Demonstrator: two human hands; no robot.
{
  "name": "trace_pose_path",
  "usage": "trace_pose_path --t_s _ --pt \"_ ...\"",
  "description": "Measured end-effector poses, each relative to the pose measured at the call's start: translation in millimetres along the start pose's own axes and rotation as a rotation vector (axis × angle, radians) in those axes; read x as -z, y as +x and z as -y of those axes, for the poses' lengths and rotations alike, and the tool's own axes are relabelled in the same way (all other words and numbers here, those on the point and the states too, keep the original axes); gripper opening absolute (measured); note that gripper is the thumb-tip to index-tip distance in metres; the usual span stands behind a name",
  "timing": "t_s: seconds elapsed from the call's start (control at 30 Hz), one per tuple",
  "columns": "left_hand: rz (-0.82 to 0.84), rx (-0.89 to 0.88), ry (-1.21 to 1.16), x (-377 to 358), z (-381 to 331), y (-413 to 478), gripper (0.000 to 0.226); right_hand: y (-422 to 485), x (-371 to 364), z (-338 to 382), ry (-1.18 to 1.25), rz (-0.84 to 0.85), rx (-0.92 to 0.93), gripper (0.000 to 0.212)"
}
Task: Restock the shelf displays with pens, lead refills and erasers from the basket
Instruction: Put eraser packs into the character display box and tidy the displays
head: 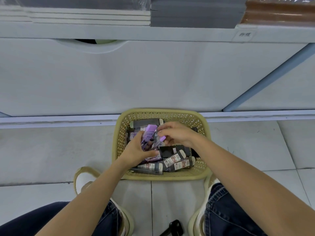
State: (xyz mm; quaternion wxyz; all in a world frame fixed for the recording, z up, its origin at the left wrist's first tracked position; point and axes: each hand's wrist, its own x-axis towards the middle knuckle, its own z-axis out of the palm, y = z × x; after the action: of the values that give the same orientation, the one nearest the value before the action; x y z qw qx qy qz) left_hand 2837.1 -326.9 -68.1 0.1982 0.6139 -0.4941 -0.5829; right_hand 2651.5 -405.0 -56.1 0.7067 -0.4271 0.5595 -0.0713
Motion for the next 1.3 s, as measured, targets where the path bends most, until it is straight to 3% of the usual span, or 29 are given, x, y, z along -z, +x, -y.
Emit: trace_pose_path --t_s 0.2,0.3,0.37,0.43,0.5,0.57,0.6,0.77,0.87,1.0,1.1,1.3 --pt "-0.121 -0.06 0.234 10.4 -3.3 -0.1 0.047 -1.0 -3.3 3.7 0.221 0.055 -0.04 0.012" --pt "-0.064 -0.072 0.125 18.1 -7.8 0.5 0.018 1.4 -4.6 10.5 0.413 0.098 -0.005 0.026" --pt "-0.08 -0.031 -0.018 27.1 -11.2 2.5 0.01 5.8 -5.8 12.7 0.469 0.048 0.073 0.029" --pt "-0.143 0.017 -0.239 38.9 -12.6 3.9 0.015 11.3 -7.6 9.6 0.298 -0.096 0.122 0.025" --pt "-0.215 0.043 -0.425 51.5 -10.4 4.1 0.022 15.9 -10.2 -0.2 -0.08 -0.26 0.092 0.022" --pt "-0.276 0.052 -0.496 62.3 -4.8 2.8 0.018 21.8 -14.0 -15.1 -0.444 -0.409 0.08 0.027" --pt "-0.299 0.056 -0.505 65.8 -0.7 2.3 0.016 25.3 -16.6 -21.7 -0.509 -0.467 0.089 0.032" --pt "-0.336 0.104 -0.497 66.7 11.9 -0.2 0.012 46.8 -40.1 -29.4 -0.334 -0.415 0.01 0.082" --pt "-0.336 0.09 -0.505 66.4 9.8 -0.6 0.004 55.9 -51.4 -29.6 -0.19 -0.476 -0.069 0.107" --pt "-0.336 0.055 -0.491 62.8 9.0 -1.1 0.009 61.9 -48.6 -37.5 -0.051 -0.456 -0.121 0.1" --pt "-0.336 0.054 -0.465 61.0 9.4 -0.1 0.015 59.9 -37.5 -39.1 0.092 -0.366 -0.158 0.081" --pt "-0.344 0.062 -0.421 60.1 9.0 2.6 0.02 31.6 9.2 -37.5 0.132 -0.203 -0.094 0.04"
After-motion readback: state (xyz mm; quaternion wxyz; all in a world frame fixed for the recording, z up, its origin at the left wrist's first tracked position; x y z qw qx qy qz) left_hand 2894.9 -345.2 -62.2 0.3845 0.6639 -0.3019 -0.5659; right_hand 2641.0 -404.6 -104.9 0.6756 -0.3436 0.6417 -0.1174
